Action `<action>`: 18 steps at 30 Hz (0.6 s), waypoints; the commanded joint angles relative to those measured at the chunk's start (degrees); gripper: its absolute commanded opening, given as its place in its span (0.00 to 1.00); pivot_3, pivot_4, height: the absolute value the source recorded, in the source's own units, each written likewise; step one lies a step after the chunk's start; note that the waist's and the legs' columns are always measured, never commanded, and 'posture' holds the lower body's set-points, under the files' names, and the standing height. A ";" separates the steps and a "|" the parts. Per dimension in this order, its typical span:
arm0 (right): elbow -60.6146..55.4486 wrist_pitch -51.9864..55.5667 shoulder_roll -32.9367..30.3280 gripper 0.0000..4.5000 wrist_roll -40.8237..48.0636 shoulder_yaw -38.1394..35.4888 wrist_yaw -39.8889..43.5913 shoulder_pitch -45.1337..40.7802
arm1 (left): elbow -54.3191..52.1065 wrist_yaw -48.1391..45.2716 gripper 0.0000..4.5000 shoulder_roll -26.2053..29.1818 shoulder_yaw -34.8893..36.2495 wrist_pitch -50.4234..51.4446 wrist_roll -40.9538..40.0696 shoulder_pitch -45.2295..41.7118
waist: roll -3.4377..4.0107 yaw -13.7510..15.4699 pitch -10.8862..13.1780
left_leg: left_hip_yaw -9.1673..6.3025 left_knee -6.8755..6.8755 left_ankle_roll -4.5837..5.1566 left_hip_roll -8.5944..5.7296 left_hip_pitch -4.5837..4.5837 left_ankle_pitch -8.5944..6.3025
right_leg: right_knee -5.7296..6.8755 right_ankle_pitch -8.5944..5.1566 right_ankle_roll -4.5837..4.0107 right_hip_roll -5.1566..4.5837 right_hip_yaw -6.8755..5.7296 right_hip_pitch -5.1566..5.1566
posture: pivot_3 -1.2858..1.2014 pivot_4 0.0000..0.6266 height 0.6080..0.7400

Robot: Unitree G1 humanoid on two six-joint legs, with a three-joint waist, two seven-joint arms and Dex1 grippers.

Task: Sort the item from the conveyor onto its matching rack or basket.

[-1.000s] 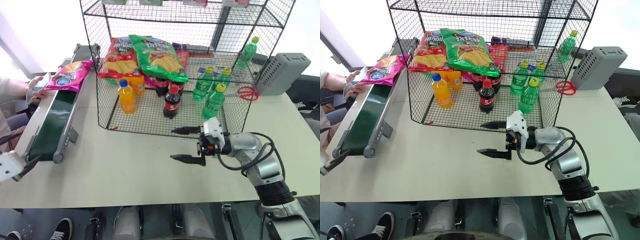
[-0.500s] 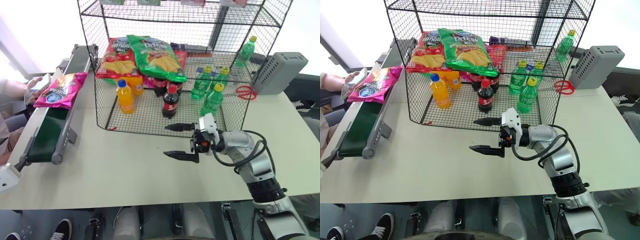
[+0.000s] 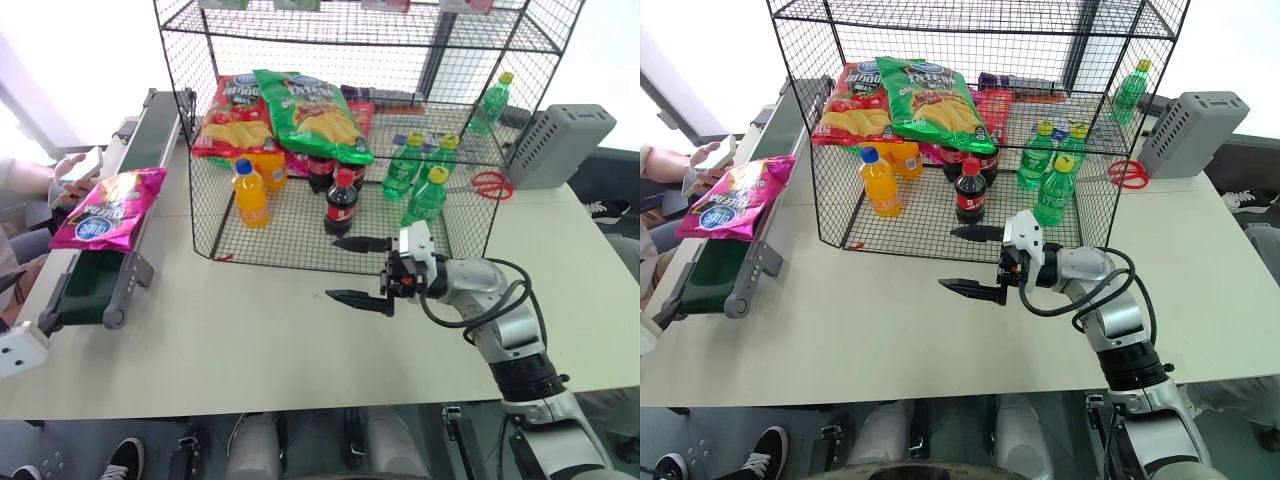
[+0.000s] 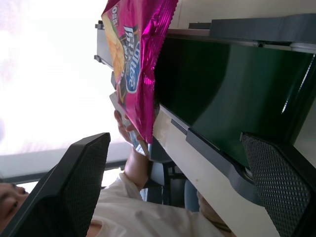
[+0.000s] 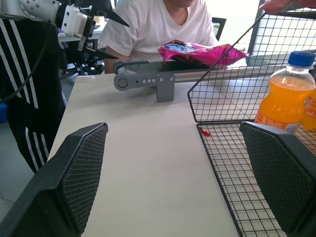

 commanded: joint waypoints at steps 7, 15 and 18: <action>-1.05 -1.44 -1.13 0.99 -0.45 -1.84 -0.78 -1.23 | 0.39 0.35 1.00 1.71 -3.05 1.74 -1.76 -2.90 | -0.01 0.00 0.00 | 0.01 0.00 0.00 0.00 0.00 0.00 | 0.00 0.00 0.00 0.00 0.00 0.00 | 0.52 0.24 1.00; -1.37 -1.95 -1.65 0.99 -1.42 -1.70 -1.09 -0.72 | 0.61 0.39 1.00 1.69 -5.39 2.61 -2.13 -4.46 | -0.01 0.00 0.00 | 0.01 0.00 0.00 0.00 0.00 0.00 | 0.01 0.00 0.00 0.00 0.00 0.00 | 0.52 0.24 1.00; -1.37 -1.91 -1.76 0.99 -1.44 -1.85 -1.25 -0.86 | 0.65 -0.35 1.00 1.47 -6.26 2.84 -3.04 -5.16 | -0.01 0.00 0.00 | 0.01 0.00 0.00 0.00 0.00 0.00 | 0.01 0.00 0.00 0.00 0.00 0.00 | 0.52 0.24 1.00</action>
